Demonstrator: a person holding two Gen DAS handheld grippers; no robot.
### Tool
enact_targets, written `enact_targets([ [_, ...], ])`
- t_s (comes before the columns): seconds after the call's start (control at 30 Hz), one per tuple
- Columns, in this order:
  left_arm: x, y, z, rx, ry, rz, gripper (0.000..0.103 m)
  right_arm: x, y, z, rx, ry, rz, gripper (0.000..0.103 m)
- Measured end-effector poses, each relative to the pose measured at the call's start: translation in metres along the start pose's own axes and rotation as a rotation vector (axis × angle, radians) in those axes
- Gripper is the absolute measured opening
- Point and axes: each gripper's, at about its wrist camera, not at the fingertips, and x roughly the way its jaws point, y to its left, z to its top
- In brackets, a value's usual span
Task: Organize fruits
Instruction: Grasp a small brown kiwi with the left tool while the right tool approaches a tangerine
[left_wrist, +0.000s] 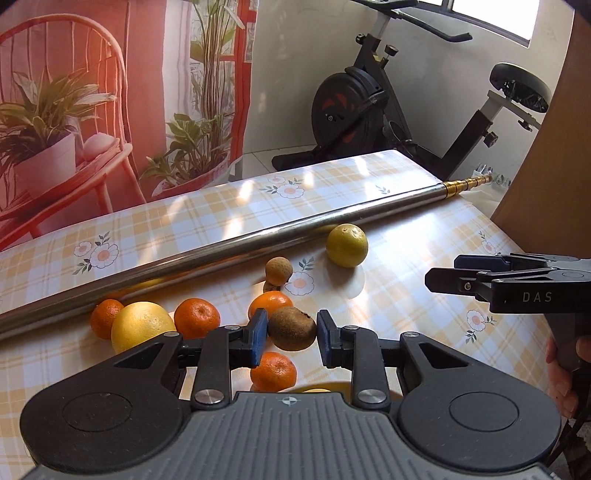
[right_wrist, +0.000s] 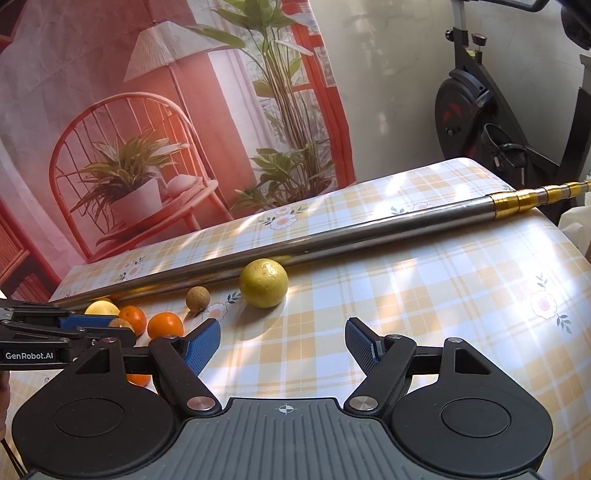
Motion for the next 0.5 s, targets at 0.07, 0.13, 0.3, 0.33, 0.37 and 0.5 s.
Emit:
enact_targets([
  [0.07,-0.011,0.008,-0.005,-0.026,-0.022,0.013,0.03,0.0,0.009,0.001,-0.023,0.011,0.001,0.072],
  [0.13,-0.023,0.017,-0.01,-0.056,-0.043,0.025,0.03,0.001,0.019,0.003,-0.05,0.024,0.004,0.072],
  [0.3,-0.049,0.039,-0.027,-0.121,-0.087,0.053,0.03,0.004,0.048,0.005,-0.111,0.058,0.016,0.072],
  [0.33,-0.053,0.043,-0.031,-0.133,-0.094,0.056,0.03,0.005,0.055,0.006,-0.125,0.065,0.02,0.072],
  [0.37,-0.059,0.047,-0.035,-0.145,-0.104,0.063,0.03,0.007,0.061,0.006,-0.136,0.072,0.023,0.072],
  [0.5,-0.073,0.057,-0.049,-0.154,-0.124,0.092,0.03,0.015,0.087,0.006,-0.187,0.106,0.054,0.071],
])
